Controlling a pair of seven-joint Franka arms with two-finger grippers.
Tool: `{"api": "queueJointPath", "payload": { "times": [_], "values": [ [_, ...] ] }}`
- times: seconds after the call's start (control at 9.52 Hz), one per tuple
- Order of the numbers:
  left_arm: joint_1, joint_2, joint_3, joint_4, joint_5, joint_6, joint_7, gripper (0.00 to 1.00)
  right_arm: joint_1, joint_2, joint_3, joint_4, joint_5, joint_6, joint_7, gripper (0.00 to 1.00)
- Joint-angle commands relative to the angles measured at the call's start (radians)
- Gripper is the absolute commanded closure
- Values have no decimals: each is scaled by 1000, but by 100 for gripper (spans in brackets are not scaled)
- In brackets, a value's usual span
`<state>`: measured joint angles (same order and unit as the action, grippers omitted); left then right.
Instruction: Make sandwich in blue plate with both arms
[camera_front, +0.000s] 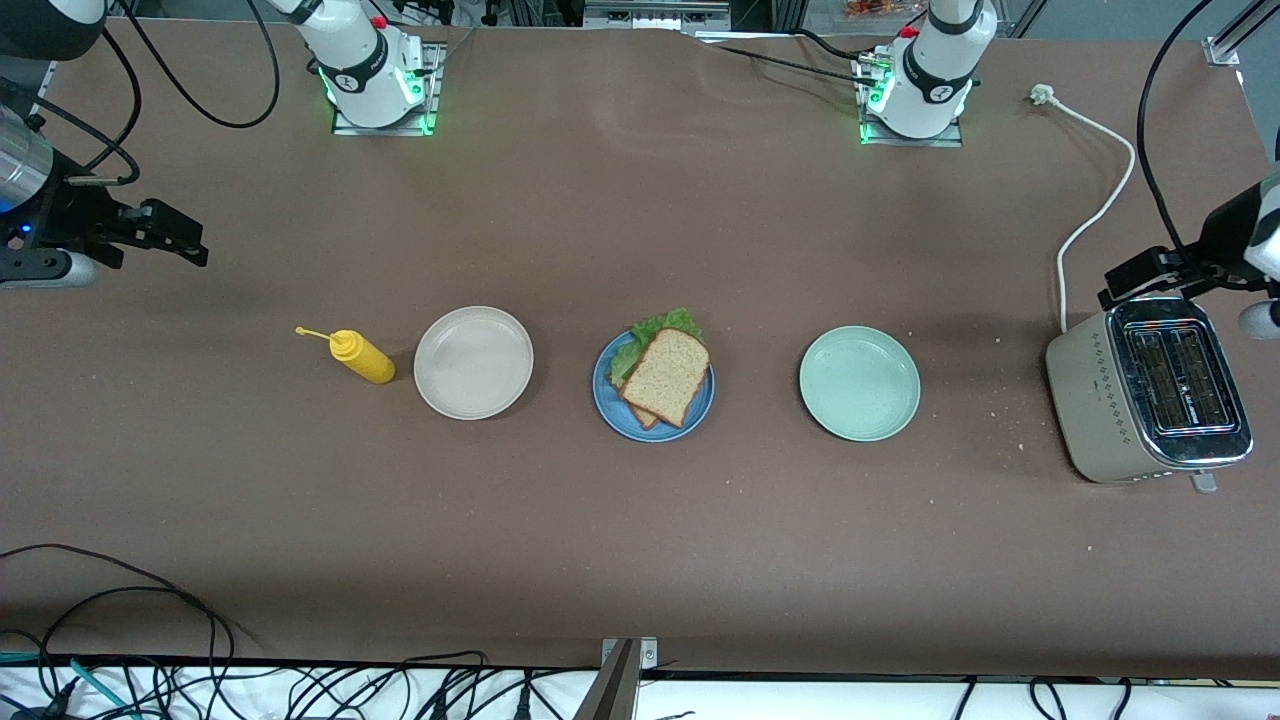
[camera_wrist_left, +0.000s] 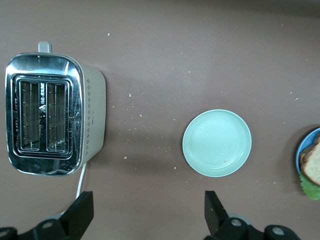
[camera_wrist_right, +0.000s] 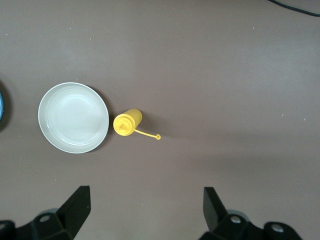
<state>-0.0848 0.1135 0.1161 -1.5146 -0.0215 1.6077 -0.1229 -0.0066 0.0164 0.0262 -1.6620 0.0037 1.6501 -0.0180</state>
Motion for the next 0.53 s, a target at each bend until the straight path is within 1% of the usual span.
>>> {"api": "queueJointPath", "payload": {
  "times": [0.0, 0.21, 0.42],
  "values": [
    [-10, -15, -32, -19, 43, 0, 9, 2, -10, 11, 8, 22, 22, -4, -8, 0],
    [-9, -23, -33, -39, 40, 27, 5, 2, -10, 11, 8, 22, 22, -4, -8, 0],
    [-4, -31, -32, -47, -17, 55, 5, 2, -10, 11, 8, 22, 22, -4, -8, 0]
  ]
}}
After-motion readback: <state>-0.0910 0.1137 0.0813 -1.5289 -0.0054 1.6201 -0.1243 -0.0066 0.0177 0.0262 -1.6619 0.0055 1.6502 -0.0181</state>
